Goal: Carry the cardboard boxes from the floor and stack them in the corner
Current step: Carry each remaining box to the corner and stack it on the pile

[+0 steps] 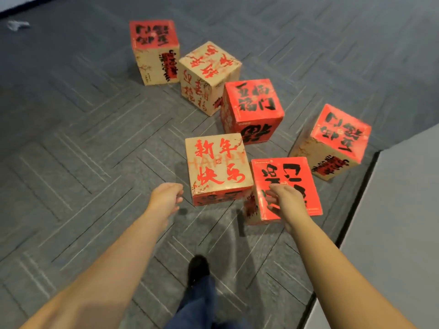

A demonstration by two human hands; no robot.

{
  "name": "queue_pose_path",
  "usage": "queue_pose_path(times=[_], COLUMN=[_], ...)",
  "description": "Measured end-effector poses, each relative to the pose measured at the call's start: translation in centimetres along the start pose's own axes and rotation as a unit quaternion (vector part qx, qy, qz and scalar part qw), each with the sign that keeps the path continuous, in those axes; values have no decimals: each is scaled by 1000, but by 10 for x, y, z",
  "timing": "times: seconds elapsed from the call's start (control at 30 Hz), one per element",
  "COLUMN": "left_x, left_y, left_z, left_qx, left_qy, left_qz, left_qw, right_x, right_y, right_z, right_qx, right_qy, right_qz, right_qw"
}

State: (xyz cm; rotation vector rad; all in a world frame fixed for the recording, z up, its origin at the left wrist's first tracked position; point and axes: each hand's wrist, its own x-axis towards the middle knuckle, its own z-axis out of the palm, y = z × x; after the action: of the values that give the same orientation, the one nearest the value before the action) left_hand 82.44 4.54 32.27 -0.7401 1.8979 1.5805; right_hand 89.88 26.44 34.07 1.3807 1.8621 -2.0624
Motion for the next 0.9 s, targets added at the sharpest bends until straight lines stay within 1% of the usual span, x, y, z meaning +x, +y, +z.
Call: queue_pose_path(times=[0.17,0.27,0.37,0.47,0.57,0.73,0.83,0.9], left_x=[72,125,188,251,305,357,361,359], left_y=[-26,-57,-98,-140,-174,-209,-210,-205], left_z=[34,59,83,107,124,132,137,135], left_qx=[2,5,17,14,-16,-73,-114,-143], left_qy=[42,50,60,66,68,109,104,108], left_qz=[-30,-39,-30,-27,-11,0,18,29], left_qw=[999,998,998,997,997,991,988,983], right_x=[93,152,218,277,330,377,384,387], right_y=[37,77,125,173,212,249,250,248], right_z=[10,12,15,22,31,47,54,58], right_qx=[-19,-43,-56,-51,-26,7,18,24], right_qy=[-13,-14,-6,-6,20,51,65,56], right_qz=[43,61,75,65,51,9,3,-6], right_qw=[999,997,996,997,998,999,998,998])
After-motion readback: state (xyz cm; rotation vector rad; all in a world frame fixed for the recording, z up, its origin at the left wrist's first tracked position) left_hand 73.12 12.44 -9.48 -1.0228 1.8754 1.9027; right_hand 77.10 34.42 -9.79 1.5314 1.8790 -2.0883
